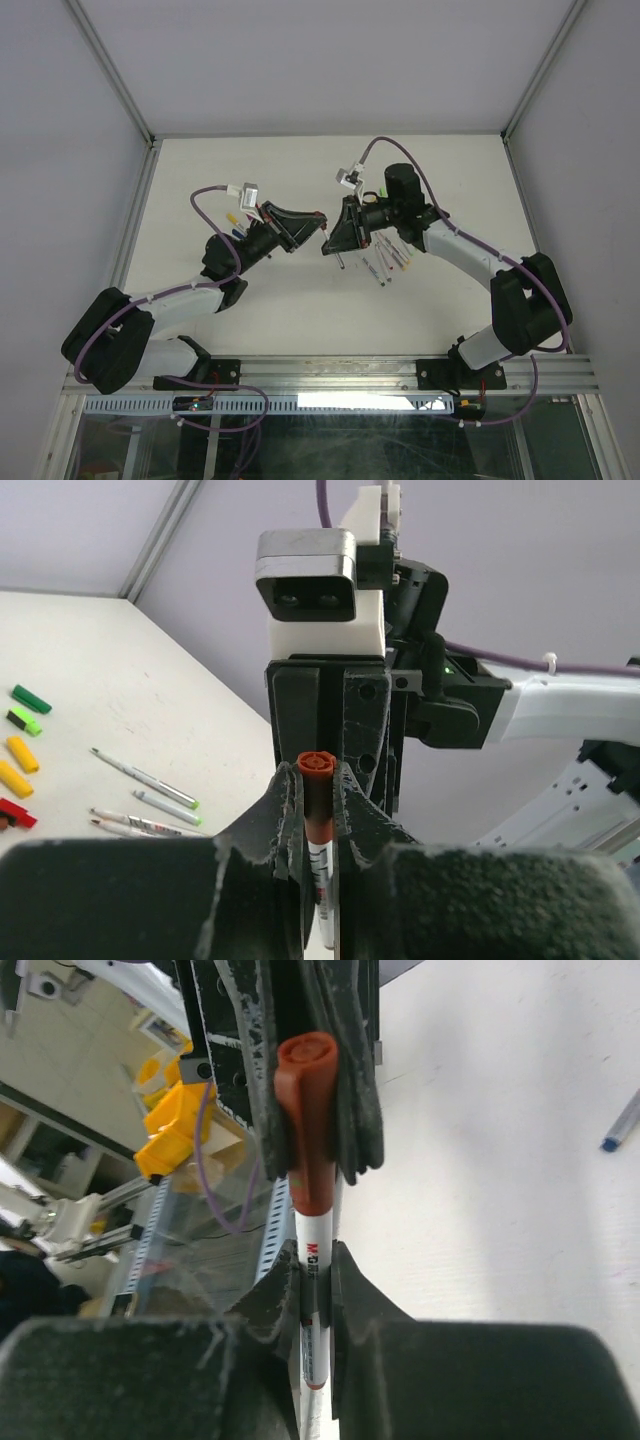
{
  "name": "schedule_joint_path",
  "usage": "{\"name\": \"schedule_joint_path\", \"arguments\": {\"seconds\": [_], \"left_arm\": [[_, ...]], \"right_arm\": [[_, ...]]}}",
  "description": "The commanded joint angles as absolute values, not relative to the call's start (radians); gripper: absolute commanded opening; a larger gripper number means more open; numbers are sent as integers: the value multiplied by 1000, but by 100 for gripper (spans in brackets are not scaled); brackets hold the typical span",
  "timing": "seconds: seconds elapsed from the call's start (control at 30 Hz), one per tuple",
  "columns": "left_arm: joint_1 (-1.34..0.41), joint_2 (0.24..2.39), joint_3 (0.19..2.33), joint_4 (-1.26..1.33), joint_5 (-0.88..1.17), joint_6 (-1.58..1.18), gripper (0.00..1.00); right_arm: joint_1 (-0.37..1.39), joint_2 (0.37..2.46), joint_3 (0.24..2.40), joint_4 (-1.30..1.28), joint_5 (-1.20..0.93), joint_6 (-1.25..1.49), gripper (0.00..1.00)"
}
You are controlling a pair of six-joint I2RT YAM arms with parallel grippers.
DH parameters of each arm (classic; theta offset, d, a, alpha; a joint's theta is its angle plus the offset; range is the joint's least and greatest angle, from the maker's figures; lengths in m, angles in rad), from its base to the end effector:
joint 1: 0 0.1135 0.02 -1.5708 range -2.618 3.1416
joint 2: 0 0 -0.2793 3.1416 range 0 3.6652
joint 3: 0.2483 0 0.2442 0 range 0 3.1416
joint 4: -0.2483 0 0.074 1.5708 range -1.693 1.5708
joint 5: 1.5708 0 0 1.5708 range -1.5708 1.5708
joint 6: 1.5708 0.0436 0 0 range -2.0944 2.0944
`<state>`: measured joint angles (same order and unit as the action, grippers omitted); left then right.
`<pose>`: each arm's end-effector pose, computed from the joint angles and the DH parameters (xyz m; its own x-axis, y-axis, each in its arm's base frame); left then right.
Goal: Open the pen caps
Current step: Open the pen cap from the pen.
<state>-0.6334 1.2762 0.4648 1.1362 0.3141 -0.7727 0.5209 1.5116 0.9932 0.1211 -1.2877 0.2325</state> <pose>0.1974 -0.1617 0.2873 -0.3735 -0.5494 -0.7474 0.7516 0.2929 -0.5910 0.2552 0.1947 0.2938 -0.5356 -0.2331 -0.8117 -0.8053 -0.1486 0.5740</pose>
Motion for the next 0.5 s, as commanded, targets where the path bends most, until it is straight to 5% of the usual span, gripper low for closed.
{"name": "schedule_joint_path", "arguments": {"seconds": [0.0,0.23,0.47], "left_arm": [[-632,1270,464,1238,198,-783,0],[-412,1215,583,1142,74,-774,0],[-221,1226,761,1081,175,-803,0]], "right_arm": [[543,1507,1049,82,-1236,197,0],[549,1529,1050,76,-1251,205,0],[558,1551,1034,120,-1240,249,0]]}}
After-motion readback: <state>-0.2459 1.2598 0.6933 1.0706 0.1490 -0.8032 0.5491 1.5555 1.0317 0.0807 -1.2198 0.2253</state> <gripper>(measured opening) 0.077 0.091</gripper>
